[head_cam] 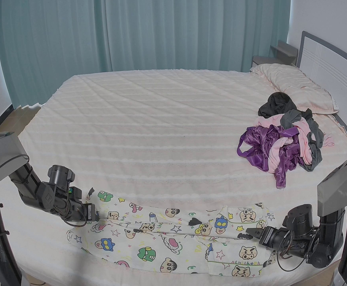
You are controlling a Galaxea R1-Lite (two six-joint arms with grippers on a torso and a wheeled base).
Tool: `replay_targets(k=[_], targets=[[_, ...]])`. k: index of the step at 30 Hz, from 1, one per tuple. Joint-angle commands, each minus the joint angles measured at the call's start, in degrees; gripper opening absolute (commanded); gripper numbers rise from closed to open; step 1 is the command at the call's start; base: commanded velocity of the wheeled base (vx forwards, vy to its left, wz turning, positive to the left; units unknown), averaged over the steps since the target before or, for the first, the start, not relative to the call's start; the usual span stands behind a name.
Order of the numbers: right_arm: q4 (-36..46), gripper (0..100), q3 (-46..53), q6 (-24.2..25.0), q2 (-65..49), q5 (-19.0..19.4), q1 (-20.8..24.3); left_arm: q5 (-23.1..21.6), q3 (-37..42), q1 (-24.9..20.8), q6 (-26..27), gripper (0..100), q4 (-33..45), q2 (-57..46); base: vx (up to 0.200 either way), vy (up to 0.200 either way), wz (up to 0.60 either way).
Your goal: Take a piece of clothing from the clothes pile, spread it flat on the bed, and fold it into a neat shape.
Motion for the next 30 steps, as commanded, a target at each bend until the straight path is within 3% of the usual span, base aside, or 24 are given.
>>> replay_targets(k=[1, 11, 20, 22, 23, 25, 26, 30], targets=[[-0.8, 100, 0.7, 0.0, 0.5, 0.0, -0.1, 0.2, 0.0, -0.2, -0.1, 0, 0.1, -1.6, 0.0, 0.0, 0.0], [-3.3, 100, 1.1, -0.1, -1.0, -0.4, -2.1, 0.0, 0.0, 4.1, 0.8, 0, 5.2, -8.0, 0.0, 0.0, 0.0], [-3.5, 100, 1.0, -0.1, -1.6, -1.2, -2.4, -0.8, -1.2, 13.9, 6.4, 0, 11.1, -12.5, 0.0, 0.0, 0.0], [-3.5, 100, 1.0, -0.1, -1.6, -1.2, -2.4, -0.8, -1.2, 14.1, 6.5, 0, 11.1, -12.6, 0.0, 0.0, 0.0], [-3.5, 100, 1.0, -0.1, -1.6, -1.2, -2.5, -1.6, -1.6, 17.5, 8.5, 0, 12.5, -14.2, 0.0, 0.0, 0.0], [-3.5, 100, 1.0, -0.1, -1.6, -1.2, -2.5, -1.6, -1.7, 17.9, 8.8, 0, 12.7, -14.3, 0.0, 0.0, 0.0], [-3.5, 100, 0.9, 0.0, -1.5, -1.2, -2.5, -2.3, -3.5, 21.7, 10.6, 0, 15.9, -15.3, 0.0, 0.0, 0.0], [-3.5, 100, 0.9, 0.0, -1.6, -1.2, -2.5, -3.4, -8.2, 26.9, 11.5, 0, 21.5, -16.4, 0.0, 0.0, 0.0]])
